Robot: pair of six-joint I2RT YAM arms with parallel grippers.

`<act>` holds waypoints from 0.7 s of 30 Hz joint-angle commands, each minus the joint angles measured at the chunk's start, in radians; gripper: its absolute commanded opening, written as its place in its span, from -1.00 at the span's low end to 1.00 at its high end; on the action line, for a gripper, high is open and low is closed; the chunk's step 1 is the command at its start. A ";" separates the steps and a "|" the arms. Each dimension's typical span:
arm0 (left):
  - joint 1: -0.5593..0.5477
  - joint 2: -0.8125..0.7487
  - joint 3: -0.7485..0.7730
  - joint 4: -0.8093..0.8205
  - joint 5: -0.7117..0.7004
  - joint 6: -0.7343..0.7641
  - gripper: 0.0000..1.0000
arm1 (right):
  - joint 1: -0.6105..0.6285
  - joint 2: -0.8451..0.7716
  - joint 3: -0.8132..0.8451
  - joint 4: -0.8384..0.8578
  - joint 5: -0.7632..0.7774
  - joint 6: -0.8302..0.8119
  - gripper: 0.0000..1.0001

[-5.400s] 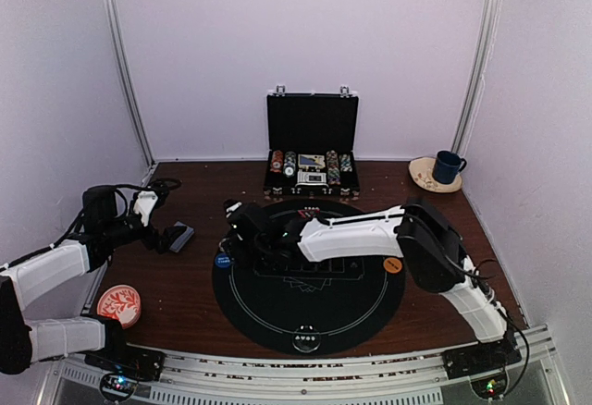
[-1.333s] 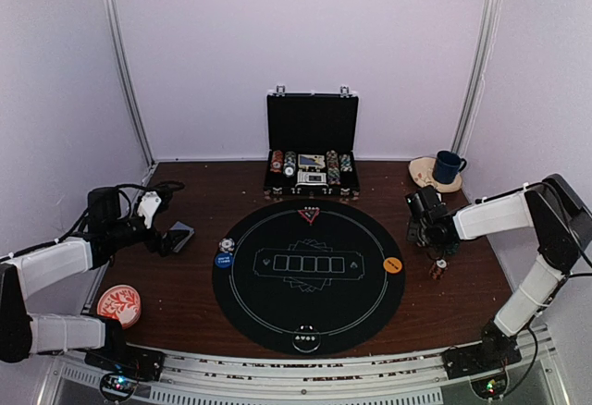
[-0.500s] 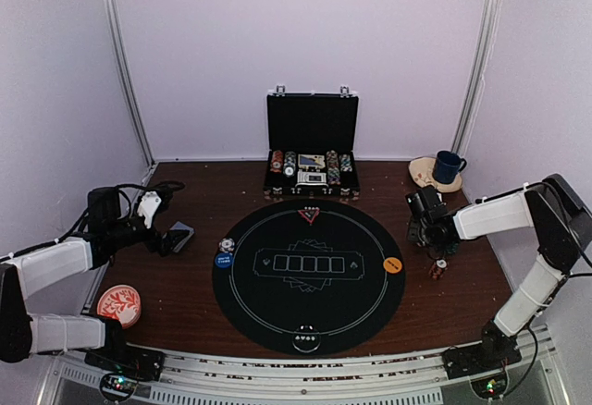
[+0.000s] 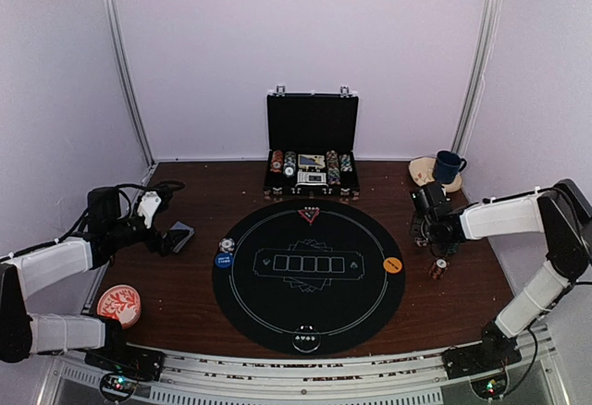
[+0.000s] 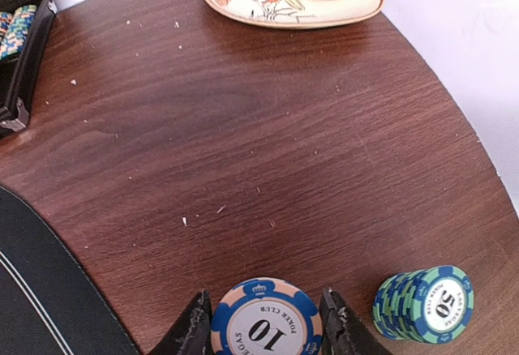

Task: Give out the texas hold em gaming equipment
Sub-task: Pick up the pile of poker chips from the pile of poker chips, then place the poker chips pile in the dealer area.

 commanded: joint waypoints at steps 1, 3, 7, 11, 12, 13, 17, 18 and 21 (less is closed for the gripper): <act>-0.002 0.006 -0.005 0.046 0.012 0.011 0.96 | 0.011 -0.058 -0.015 0.004 0.037 -0.018 -0.43; -0.001 0.005 -0.004 0.046 0.011 0.011 0.96 | 0.026 -0.070 -0.012 0.005 0.036 -0.030 -0.42; -0.002 0.005 -0.004 0.048 0.009 0.010 0.96 | 0.095 -0.091 0.002 0.004 0.044 -0.052 -0.43; -0.001 0.005 -0.004 0.050 0.003 0.009 0.96 | 0.210 -0.092 0.032 0.004 0.062 -0.070 -0.44; -0.002 0.004 -0.004 0.050 0.002 0.009 0.96 | 0.245 -0.086 0.043 0.006 0.063 -0.077 -0.44; -0.002 0.003 -0.004 0.050 0.001 0.007 0.96 | 0.284 -0.077 0.055 0.005 0.071 -0.084 -0.44; -0.002 0.005 -0.004 0.052 -0.003 0.004 0.96 | 0.436 -0.005 0.127 0.004 0.078 -0.100 -0.44; -0.002 0.005 -0.004 0.051 -0.004 0.004 0.96 | 0.475 0.019 0.148 0.002 0.079 -0.106 -0.44; -0.002 0.003 -0.003 0.053 -0.009 0.001 0.96 | 0.578 0.091 0.211 -0.001 0.080 -0.125 -0.44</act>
